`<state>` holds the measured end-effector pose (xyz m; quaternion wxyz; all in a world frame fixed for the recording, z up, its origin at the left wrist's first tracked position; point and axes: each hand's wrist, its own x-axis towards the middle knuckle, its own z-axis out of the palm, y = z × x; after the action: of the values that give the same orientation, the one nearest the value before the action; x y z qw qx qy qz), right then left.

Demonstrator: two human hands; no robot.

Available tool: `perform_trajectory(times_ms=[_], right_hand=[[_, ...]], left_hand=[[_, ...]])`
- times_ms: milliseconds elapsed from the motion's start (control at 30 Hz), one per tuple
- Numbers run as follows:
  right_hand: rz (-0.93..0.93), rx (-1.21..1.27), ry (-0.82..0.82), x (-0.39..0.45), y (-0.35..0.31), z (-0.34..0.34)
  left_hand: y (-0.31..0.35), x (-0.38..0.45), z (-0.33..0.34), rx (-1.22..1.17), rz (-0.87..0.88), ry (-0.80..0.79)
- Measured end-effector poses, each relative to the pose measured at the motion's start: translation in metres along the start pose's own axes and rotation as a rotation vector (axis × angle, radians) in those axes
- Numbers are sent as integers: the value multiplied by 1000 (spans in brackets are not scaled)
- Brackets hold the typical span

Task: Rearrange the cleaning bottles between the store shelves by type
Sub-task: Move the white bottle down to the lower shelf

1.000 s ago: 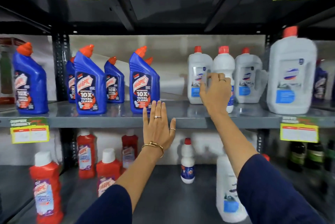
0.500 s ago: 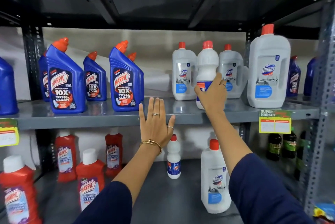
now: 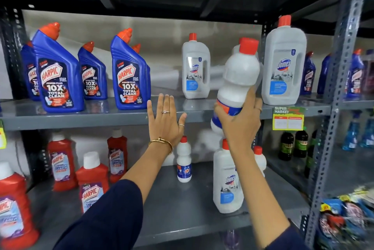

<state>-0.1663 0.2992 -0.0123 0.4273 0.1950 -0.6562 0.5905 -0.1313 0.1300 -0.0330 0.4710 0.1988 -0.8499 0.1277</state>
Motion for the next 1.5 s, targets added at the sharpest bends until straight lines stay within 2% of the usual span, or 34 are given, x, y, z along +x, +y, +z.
perform_trajectory(times_ms=[200,400,800,967,1267,1367,1500], right_hand=[[64,28,-170,-78,44,6],[263,-30,-344,-145,92,34],[459,-170,-563,-193,159,76],[453,-178,-562,-198,169,79],[404,-148,-566,-196,167,73],[404,-76,-479,-193,166,62],[423,-177,-274,-182,174,41]], left_hand=[[-3,0,1,-19,18,9],[-8,-1,5,-17,71,38],[-10,-1,20,28,114,163],[-10,0,20,32,131,193],[-8,-2,16,39,108,135],[-7,-2,13,35,93,105],[-6,-1,7,-1,89,65]])
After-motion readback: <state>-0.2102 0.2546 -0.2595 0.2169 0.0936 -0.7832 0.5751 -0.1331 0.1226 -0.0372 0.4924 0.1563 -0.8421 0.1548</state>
